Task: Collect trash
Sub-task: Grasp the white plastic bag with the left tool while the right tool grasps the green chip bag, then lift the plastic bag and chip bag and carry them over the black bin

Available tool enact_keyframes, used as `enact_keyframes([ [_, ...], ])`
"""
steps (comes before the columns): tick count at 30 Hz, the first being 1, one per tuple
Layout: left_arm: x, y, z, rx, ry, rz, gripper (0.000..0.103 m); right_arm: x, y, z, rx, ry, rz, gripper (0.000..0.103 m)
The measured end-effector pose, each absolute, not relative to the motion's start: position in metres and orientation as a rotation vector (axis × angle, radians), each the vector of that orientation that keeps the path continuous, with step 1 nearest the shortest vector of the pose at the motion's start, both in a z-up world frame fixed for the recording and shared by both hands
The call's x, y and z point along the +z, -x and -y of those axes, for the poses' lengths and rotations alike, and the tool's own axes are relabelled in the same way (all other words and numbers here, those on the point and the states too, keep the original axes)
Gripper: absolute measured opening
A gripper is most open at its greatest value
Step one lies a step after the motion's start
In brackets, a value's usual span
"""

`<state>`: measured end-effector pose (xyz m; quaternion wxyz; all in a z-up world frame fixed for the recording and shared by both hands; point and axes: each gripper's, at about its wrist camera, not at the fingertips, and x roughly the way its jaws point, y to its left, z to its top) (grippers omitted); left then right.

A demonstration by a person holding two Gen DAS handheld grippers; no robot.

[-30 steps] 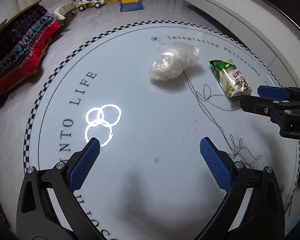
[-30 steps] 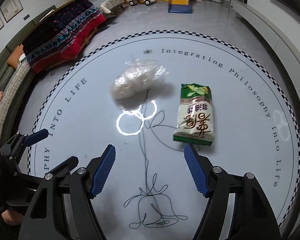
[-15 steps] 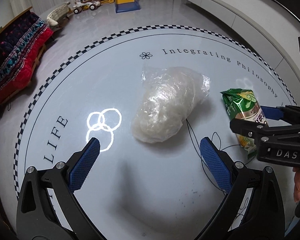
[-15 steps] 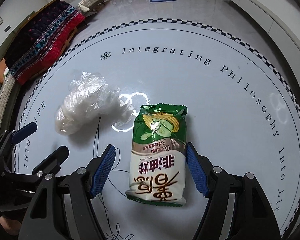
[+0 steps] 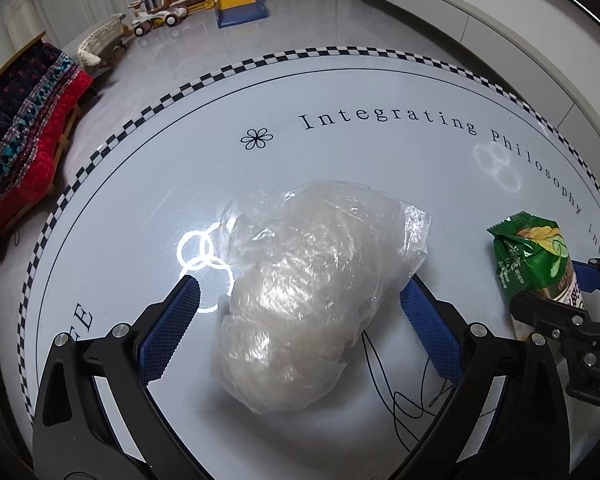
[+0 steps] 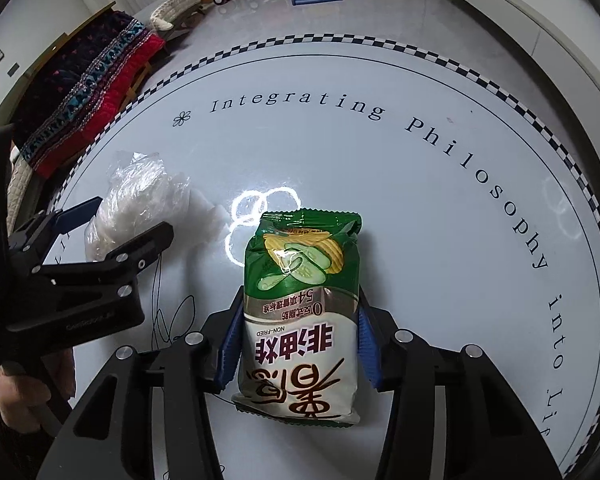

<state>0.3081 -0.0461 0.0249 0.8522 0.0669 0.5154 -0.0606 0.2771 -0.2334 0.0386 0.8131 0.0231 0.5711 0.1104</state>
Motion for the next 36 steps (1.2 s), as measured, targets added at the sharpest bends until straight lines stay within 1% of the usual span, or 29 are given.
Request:
enact_keyframes([
  [2,0.023,-0.311,0.044,-0.12,-0.115,-1.094,0.077,0.039,-0.275,0.237,0.236,-0.052,-1.213,0.051],
  [3,0.021,-0.31,0.039,-0.115,-0.087,-1.106,0.059,0.039,-0.274,0.237,0.236,-0.053,-1.212,0.051],
  [5,0.021,-0.308,0.033,-0.121,-0.023,-1.102,0.057,0.04,-0.273,0.236,0.235,-0.049,-1.214,0.051],
  [7,0.021,-0.302,0.031,-0.131,-0.007,-1.104,0.055,0.039,-0.274,0.226,0.235,-0.038,-1.217,0.051],
  [18,0.043,-0.23,0.027,-0.159,-0.012,-1.093,0.055,0.058,-0.229,0.205,0.258,-0.028,-1.206,0.051],
  [27,0.075,-0.156,0.015,-0.152,-0.003,-1.052,0.055,0.088,-0.169,0.19,0.295,-0.011,-1.177,0.051],
  [36,0.089,-0.085,0.0,-0.153,-0.004,-1.016,0.055,0.107,-0.103,0.171,0.359,0.02,-1.152,0.051],
])
